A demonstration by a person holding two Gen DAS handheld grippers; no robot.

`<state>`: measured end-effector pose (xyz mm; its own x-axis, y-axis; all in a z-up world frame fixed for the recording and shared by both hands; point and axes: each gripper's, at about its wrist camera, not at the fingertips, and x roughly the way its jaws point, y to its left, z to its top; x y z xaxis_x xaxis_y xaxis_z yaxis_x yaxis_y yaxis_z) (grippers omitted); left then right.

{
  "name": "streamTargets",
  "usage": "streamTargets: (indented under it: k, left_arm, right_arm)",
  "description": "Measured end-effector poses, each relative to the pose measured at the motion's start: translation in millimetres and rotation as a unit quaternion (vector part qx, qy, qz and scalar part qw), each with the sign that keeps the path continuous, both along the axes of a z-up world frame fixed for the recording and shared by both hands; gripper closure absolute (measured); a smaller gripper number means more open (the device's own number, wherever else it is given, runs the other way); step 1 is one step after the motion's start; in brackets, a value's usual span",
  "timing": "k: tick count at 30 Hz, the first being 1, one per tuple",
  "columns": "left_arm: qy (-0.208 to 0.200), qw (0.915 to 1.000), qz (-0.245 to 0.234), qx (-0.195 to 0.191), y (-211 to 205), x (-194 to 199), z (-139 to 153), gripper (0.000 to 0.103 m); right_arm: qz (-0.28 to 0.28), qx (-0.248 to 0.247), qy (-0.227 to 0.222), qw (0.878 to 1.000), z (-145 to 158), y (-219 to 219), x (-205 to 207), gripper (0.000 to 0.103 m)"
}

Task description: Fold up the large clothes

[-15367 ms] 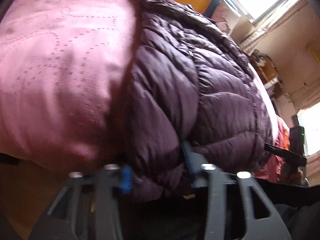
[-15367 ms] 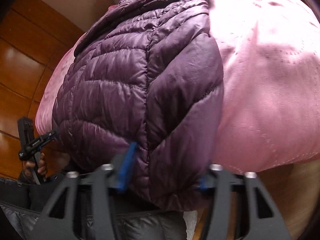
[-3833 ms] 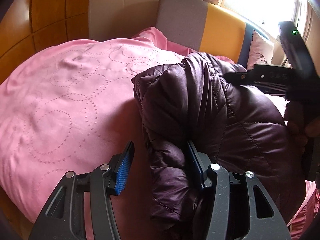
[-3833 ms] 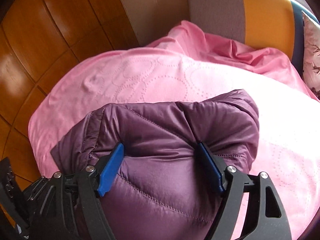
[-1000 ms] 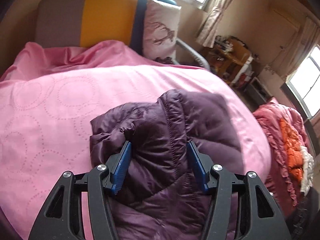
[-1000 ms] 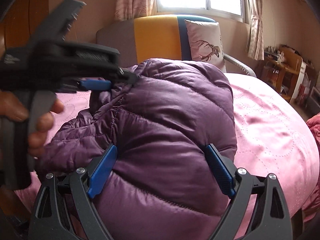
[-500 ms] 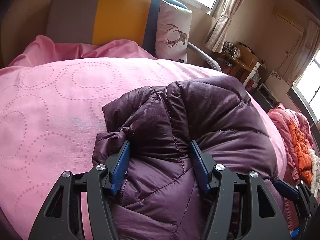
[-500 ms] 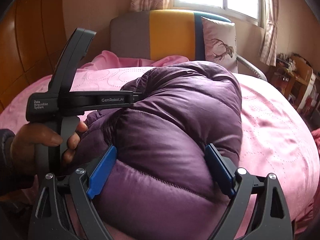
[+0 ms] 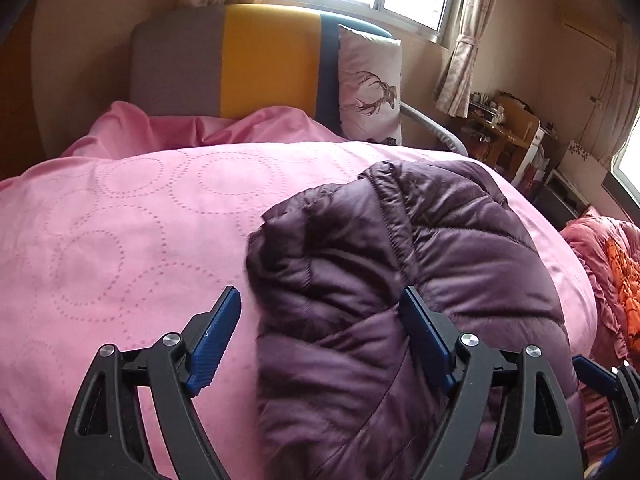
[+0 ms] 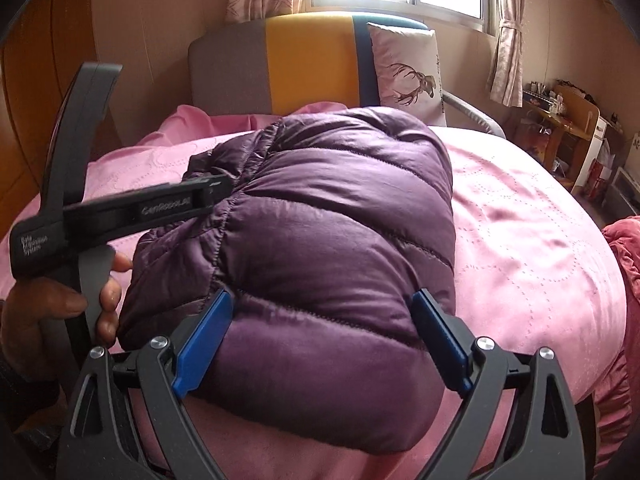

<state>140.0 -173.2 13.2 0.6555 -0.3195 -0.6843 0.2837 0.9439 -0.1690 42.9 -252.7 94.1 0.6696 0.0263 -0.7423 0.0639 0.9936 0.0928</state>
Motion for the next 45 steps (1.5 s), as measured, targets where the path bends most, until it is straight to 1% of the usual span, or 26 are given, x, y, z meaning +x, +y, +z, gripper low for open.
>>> streamTargets:
  k: [2, 7, 15, 20, 22, 24, 26, 30, 33, 36, 41, 43, 45]
  left_arm:
    - [-0.006, 0.9999, 0.008, -0.004, 8, -9, 7, 0.022]
    - [-0.031, 0.9994, 0.012, 0.001, 16, -33, 26, 0.022]
    - [-0.053, 0.9984, 0.018, 0.001, 24, -60, 42, 0.021]
    - [-0.067, 0.9974, 0.024, 0.005, 32, -73, 44, 0.019]
    - [-0.072, 0.9971, 0.026, 0.005, 34, -77, 45, 0.015]
    - [-0.076, 0.9967, 0.029, 0.004, 37, -84, 47, 0.012]
    - [-0.076, 0.9967, 0.029, 0.004, 39, -89, 47, 0.012]
    - [-0.076, 0.9965, 0.035, 0.007, 41, -101, 46, 0.007]
    - [-0.079, 0.9959, 0.042, 0.013, 45, -110, 44, 0.004]
    - [-0.073, 0.9960, 0.049, 0.014, 50, -115, 40, 0.004]
    - [-0.062, 0.9963, 0.058, 0.012, 57, -117, 36, 0.004]
    - [-0.062, 0.9961, 0.061, 0.013, 57, -119, 37, 0.004]
    - [-0.068, 0.9953, 0.065, 0.023, 55, -120, 40, 0.004]
  right_arm:
    - [-0.007, 0.005, 0.000, 1.000, 4, 1, -4, 0.010]
    - [-0.026, 0.011, 0.004, 1.000, 8, 8, -15, 0.006]
    - [-0.036, 0.013, 0.006, 0.999, 19, 16, -30, 0.003]
    - [-0.053, 0.023, -0.018, 0.998, 39, 16, -46, 0.003]
    - [-0.064, 0.024, -0.032, 0.997, 48, 15, -52, 0.002]
    - [-0.081, 0.019, -0.046, 0.995, 56, 13, -57, 0.002]
    - [-0.104, 0.014, -0.056, 0.993, 61, 12, -59, 0.002]
    - [-0.154, -0.003, -0.049, 0.987, 58, 10, -58, 0.002]
    - [-0.180, -0.017, -0.050, 0.982, 57, 12, -60, 0.002]
    - [-0.190, -0.035, -0.046, 0.980, 59, 17, -61, 0.002]
    - [-0.196, -0.045, -0.045, 0.978, 64, 22, -64, 0.002]
    - [-0.195, -0.048, -0.046, 0.979, 64, 25, -65, 0.002]
    - [-0.192, -0.053, -0.046, 0.979, 64, 28, -66, 0.002]
